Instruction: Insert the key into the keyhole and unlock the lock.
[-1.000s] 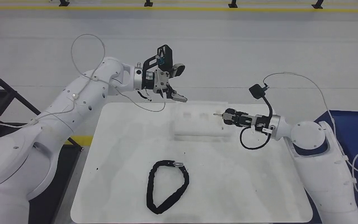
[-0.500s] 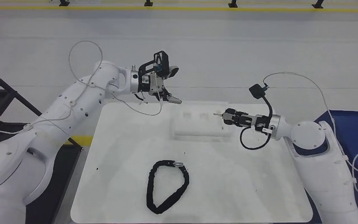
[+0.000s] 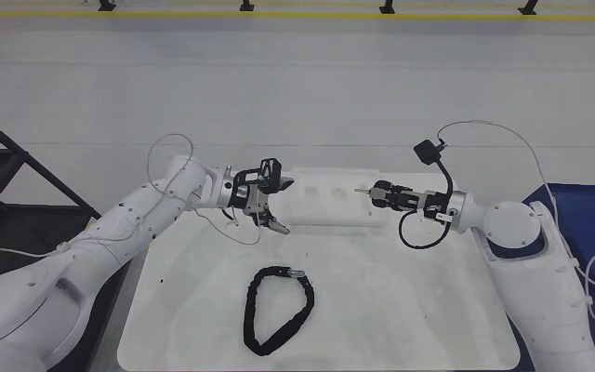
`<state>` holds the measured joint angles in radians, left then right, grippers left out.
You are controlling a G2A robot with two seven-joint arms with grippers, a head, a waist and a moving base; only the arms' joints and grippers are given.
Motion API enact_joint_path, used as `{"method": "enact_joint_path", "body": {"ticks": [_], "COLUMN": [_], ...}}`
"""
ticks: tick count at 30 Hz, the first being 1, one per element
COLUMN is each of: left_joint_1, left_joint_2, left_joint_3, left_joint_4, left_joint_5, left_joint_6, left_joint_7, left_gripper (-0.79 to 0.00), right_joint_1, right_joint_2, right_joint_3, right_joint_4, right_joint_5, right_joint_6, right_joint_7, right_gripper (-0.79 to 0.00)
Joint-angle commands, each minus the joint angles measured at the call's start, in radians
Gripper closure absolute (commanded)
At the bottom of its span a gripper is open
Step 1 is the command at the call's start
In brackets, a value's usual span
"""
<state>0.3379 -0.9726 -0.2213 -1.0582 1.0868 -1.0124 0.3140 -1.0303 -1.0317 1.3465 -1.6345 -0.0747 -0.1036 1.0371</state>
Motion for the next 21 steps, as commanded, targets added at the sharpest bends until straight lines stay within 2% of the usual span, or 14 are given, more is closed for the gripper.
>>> {"method": "enact_joint_path", "body": {"ticks": [1, 8, 13, 21], "left_joint_1": [0.012, 0.074, 0.083, 0.083], "left_joint_2": [0.0, -0.019, -0.035, -0.035], "left_joint_3": [0.047, 0.051, 0.051, 0.051], "left_joint_4": [-0.006, -0.008, -0.004, -0.004], "left_joint_5": [0.021, 0.068, 0.063, 0.063], "left_joint_6": [0.0, 0.0, 0.0, 0.0], "left_joint_7": [0.003, -0.062, -0.121, -0.121], "left_gripper": [-0.785, -0.785, -0.785, -0.785], "right_joint_1": [0.0, 0.0, 0.0, 0.0], "right_joint_2": [0.0, 0.0, 0.0, 0.0], "right_joint_3": [0.0, 0.0, 0.0, 0.0], "right_joint_4": [0.0, 0.0, 0.0, 0.0], "right_joint_5": [0.0, 0.0, 0.0, 0.0], "right_joint_6": [0.0, 0.0, 0.0, 0.0], "right_joint_7": [0.0, 0.0, 0.0, 0.0], "right_gripper": [0.0, 0.0, 0.0, 0.0]}}
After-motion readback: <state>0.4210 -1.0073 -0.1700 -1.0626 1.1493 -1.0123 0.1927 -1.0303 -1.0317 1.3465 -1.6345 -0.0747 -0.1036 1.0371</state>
